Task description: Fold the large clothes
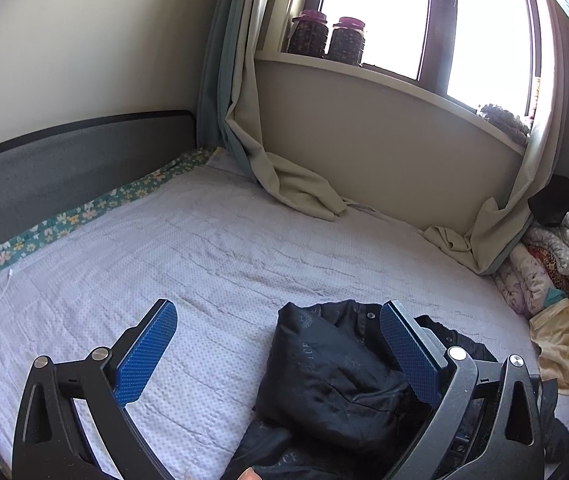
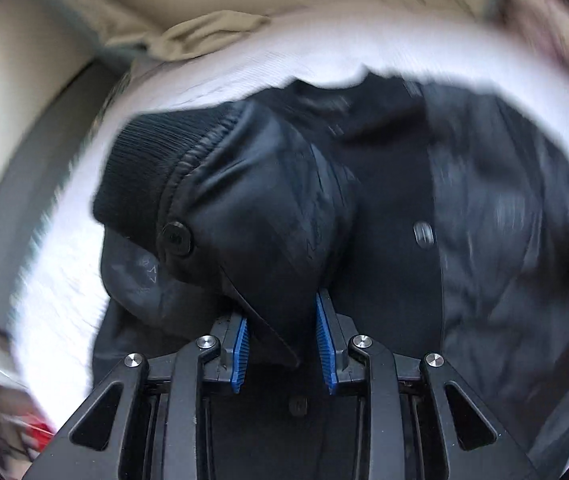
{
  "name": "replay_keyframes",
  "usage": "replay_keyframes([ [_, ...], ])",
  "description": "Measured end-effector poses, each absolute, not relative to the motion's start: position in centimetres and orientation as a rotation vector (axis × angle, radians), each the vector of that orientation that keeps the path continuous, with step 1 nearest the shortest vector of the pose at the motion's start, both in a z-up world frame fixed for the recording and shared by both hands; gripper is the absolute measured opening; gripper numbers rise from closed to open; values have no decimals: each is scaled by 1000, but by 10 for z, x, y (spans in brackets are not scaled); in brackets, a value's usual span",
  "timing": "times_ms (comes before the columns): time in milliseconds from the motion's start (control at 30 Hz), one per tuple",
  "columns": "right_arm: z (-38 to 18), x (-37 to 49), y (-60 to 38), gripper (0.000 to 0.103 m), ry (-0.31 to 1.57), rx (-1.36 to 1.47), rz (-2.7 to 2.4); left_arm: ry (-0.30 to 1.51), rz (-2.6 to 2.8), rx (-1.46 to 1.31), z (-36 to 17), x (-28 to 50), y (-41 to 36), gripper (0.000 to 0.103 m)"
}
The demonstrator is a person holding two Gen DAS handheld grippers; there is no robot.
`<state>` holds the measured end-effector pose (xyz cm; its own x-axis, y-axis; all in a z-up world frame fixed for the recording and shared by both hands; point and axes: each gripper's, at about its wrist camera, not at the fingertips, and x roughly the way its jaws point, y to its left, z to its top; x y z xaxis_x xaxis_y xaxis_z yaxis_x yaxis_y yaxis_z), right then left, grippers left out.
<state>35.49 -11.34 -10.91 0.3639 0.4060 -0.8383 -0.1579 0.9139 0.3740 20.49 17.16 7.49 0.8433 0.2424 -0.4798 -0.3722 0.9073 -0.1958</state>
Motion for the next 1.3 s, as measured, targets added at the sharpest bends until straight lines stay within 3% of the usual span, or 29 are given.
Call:
replay_keyframes([
  [33, -113, 355, -125, 29, 1173, 303, 362, 466, 328, -280, 75, 205, 170, 103],
  [100, -117, 350, -141, 49, 1209, 353, 332, 470, 328, -266, 73, 205, 168, 103],
  [200, -110, 337, -159, 70, 1202, 364, 302, 479, 327, -254, 72, 205, 166, 103],
  [667, -36, 327, -274, 69, 1031, 571, 218, 515, 327, -221, 63, 210, 158, 103],
  [767, -48, 335, -286, 58, 1081, 620, 184, 550, 317, -220, 54, 215, 155, 103],
  [933, -87, 337, -288, 58, 1194, 723, 197, 591, 302, -222, 43, 222, 150, 103],
  [1067, -112, 336, -283, 73, 1249, 711, 153, 606, 300, -224, 40, 225, 147, 103],
  [1300, -155, 337, -270, 75, 1325, 878, 279, 614, 302, -275, 39, 226, 155, 103],
])
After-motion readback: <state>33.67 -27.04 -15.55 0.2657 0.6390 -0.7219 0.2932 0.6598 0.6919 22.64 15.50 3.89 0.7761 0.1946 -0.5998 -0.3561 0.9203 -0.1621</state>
